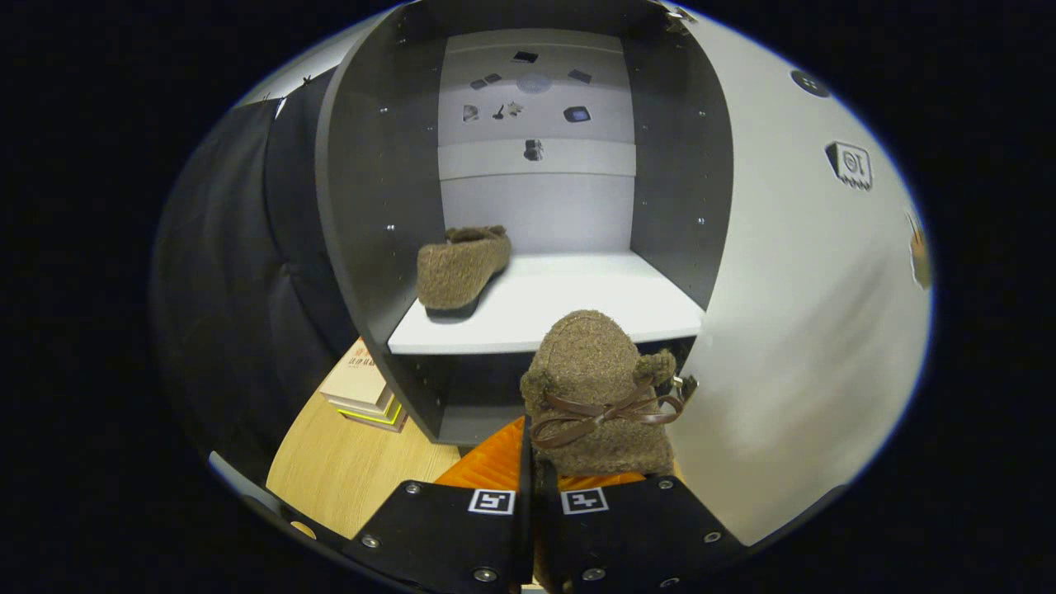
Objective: Open the shoe cabinet door, grab the shoes and put them into the shoe cabinet, then close the shoe cabinet door.
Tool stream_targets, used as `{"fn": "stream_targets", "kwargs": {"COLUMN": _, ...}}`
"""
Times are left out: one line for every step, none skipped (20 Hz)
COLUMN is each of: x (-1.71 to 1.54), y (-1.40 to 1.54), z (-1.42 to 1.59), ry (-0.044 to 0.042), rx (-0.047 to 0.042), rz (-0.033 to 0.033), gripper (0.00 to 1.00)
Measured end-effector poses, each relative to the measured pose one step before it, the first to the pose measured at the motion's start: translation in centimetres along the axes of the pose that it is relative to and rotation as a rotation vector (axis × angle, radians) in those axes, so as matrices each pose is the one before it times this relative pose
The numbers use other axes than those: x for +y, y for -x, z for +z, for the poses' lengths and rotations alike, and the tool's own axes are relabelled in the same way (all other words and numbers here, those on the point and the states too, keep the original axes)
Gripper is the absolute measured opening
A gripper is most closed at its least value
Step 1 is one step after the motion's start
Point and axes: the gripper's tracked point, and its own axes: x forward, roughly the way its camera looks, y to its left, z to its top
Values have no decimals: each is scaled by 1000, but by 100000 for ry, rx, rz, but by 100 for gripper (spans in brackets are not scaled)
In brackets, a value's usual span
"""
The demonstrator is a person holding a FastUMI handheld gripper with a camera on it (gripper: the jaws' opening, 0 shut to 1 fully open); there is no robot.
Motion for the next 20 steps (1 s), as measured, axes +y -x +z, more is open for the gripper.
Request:
{"fn": "stream_targets", "kwargs": {"x": -340, "y": -135, "z": 904, "ry": 766, "rx": -1004, "rz": 248, "gripper": 6}}
{"fn": "stream_targets", "kwargs": {"x": -287, "y": -421, "z": 837, "ry": 667, "rx": -1197, "rz": 213, "gripper": 6}}
{"fn": "stream_targets", "kwargs": {"x": -189, "y": -649, "z": 695, "ry": 287, "rx": -691, "rz": 141, "gripper": 7}}
{"fn": "stream_targets", "kwargs": {"x": -234, "y": -419, "z": 553, "ry": 198, "rx": -41, "rz": 143, "gripper": 6}}
{"fn": "stream_targets", "kwargs": {"x": -163, "y": -470, "z": 671, "ry": -121, "rx": -87, "rz": -9, "gripper": 6}}
{"fn": "stream_targets", "kwargs": {"x": -110, "y": -686, "z": 673, "ry": -406, "rx": -714, "rz": 125, "gripper": 6}}
{"fn": "stream_targets", "kwargs": {"x": 66, "y": -1062, "z": 606, "ry": 38, "rx": -61, "rz": 233, "gripper": 6}}
{"fn": "stream_targets", "kwargs": {"x": -29, "y": -1138, "z": 637, "ry": -48, "rx": -73, "rz": -24, "gripper": 6}}
{"fn": "stream_targets", "kwargs": {"x": 93, "y": -1535, "z": 598, "ry": 361, "rx": 1293, "rz": -140, "gripper": 6}}
{"fn": "stream_targets", "kwargs": {"x": 24, "y": -936, "z": 402, "ry": 703, "rx": 815, "rz": 337, "gripper": 6}}
{"fn": "stream_targets", "kwargs": {"x": -143, "y": -838, "z": 222, "ry": 349, "rx": 389, "rz": 92, "gripper": 6}}
{"fn": "stream_targets", "kwargs": {"x": -113, "y": -753, "z": 265, "ry": 286, "rx": 923, "rz": -22, "gripper": 6}}
{"fn": "stream_targets", "kwargs": {"x": -196, "y": -637, "z": 422, "ry": 241, "rx": 331, "rz": -258, "gripper": 6}}
{"fn": "stream_targets", "kwargs": {"x": -133, "y": -565, "z": 90, "ry": 722, "rx": 1262, "rz": -43, "gripper": 6}}
{"fn": "stream_targets", "kwargs": {"x": -108, "y": -382, "z": 218, "ry": 390, "rx": 89, "rz": 61, "gripper": 6}}
{"fn": "stream_targets", "kwargs": {"x": -185, "y": -392, "z": 120, "ry": -196, "rx": 96, "rz": -397, "gripper": 6}}
{"fn": "stream_targets", "kwargs": {"x": -89, "y": -677, "z": 57, "ry": 183, "rx": 944, "rz": -5, "gripper": 6}}
{"fn": "stream_targets", "kwargs": {"x": -111, "y": -667, "z": 74, "ry": -59, "rx": 596, "rz": -251, "gripper": 6}}
{"fn": "stream_targets", "kwargs": {"x": 2, "y": -801, "z": 42, "ry": 108, "rx": 856, "rz": 227, "gripper": 6}}
{"fn": "stream_targets", "kwargs": {"x": -31, "y": -475, "z": 18, "ry": 88, "rx": 707, "rz": 403, "gripper": 6}}
